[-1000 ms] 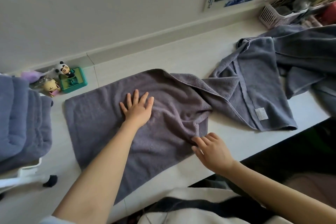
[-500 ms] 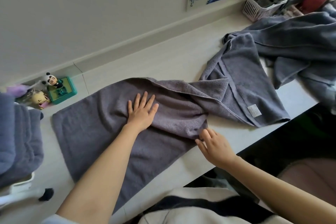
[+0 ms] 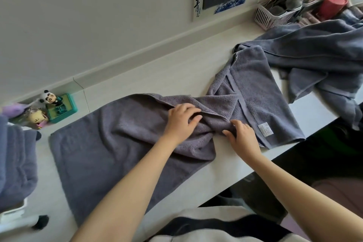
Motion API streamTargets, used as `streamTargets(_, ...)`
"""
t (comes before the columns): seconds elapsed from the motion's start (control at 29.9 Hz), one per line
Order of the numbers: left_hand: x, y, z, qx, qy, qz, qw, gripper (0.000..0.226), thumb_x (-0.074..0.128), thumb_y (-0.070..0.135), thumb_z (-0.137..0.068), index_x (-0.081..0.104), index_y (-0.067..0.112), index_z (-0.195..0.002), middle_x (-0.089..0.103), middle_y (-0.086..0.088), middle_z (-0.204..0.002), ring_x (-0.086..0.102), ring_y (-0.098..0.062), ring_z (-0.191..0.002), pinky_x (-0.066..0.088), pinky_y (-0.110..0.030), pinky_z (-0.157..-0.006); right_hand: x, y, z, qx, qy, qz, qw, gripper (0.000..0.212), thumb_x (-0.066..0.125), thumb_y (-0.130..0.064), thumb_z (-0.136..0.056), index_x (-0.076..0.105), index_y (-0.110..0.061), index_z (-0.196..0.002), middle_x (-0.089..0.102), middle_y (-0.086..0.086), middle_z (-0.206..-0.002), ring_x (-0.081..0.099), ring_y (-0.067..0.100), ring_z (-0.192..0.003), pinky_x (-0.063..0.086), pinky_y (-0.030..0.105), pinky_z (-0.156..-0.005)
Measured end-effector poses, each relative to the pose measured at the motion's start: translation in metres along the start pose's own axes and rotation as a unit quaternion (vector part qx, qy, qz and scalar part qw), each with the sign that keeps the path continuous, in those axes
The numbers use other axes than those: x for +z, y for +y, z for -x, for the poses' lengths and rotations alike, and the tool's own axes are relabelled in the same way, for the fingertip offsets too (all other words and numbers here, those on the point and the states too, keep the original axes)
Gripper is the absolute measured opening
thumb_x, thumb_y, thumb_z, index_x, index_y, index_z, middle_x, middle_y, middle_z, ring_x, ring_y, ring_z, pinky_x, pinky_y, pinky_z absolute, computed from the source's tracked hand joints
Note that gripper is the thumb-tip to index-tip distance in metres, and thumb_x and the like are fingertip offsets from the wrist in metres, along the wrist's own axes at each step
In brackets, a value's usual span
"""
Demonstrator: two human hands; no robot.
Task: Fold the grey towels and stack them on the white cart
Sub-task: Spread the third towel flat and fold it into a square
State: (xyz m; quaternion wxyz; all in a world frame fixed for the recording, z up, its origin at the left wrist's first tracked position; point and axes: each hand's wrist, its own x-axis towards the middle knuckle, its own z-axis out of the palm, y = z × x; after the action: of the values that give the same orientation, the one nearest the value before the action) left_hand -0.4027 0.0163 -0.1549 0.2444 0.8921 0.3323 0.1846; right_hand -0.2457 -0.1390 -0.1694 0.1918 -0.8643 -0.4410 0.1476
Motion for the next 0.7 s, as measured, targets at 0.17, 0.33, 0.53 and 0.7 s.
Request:
streamTargets(0.17, 0.024, 0.044, -0.028, 0.051, -0.177, -0.022, 0.983, 0.042, 0.045, 0.046, -0.094, 0.054, 0.029, -0.131, 0.052, 0.006, -0.134, 0.032, -0.012, -0.134, 0.001, -0.042, -0.114, -0.018, 0.010, -0.012, -0.045, -0.022, -0.048, 0.998, 0.023, 0.059, -0.030, -0.090, 0.057, -0.007, -0.091, 0.059, 0.006, -0.087, 0.055, 0.026, -0.082, 0.038, 0.033, -0.066)
streamTargets(0.33, 0.018, 0.056, -0.046, 0.013, -0.239, -0.046, 0.970, 0.026, 0.047, 0.042, -0.095, 0.064, 0.022, -0.096, 0.059, 0.001, -0.098, 0.047, -0.019, -0.108, 0.023, -0.035, -0.099, -0.046, 0.025, -0.028, -0.088, -0.141, -0.033, 0.986, 0.022, 0.059, -0.035, -0.090, 0.054, -0.016, -0.099, 0.051, -0.006, -0.087, 0.049, 0.015, -0.079, 0.034, 0.026, -0.065)
streamTargets(0.53, -0.024, 0.059, -0.070, -0.166, -0.114, 0.241, 0.949, 0.030, 0.054, 0.031, -0.095, 0.058, 0.025, -0.066, 0.050, 0.008, -0.066, 0.045, -0.006, -0.066, 0.038, -0.026, -0.071, -0.079, 0.082, -0.060, -0.199, -0.112, 0.144, 0.963, 0.037, 0.046, -0.053, -0.077, 0.072, -0.027, -0.071, 0.063, -0.004, -0.076, 0.060, 0.026, -0.069, 0.037, 0.033, -0.075)
streamTargets(0.7, -0.037, 0.054, -0.077, -0.192, -0.063, 0.247, 0.948, 0.042, 0.052, 0.038, -0.094, 0.054, -0.002, -0.079, 0.048, -0.004, -0.073, 0.045, -0.013, -0.072, 0.034, -0.030, -0.072, -0.131, 0.081, -0.097, -0.094, -0.163, 0.061, 0.980, 0.023, 0.054, -0.032, -0.094, 0.055, -0.011, -0.084, 0.058, 0.005, -0.081, 0.050, 0.024, -0.075, 0.031, 0.028, -0.064)
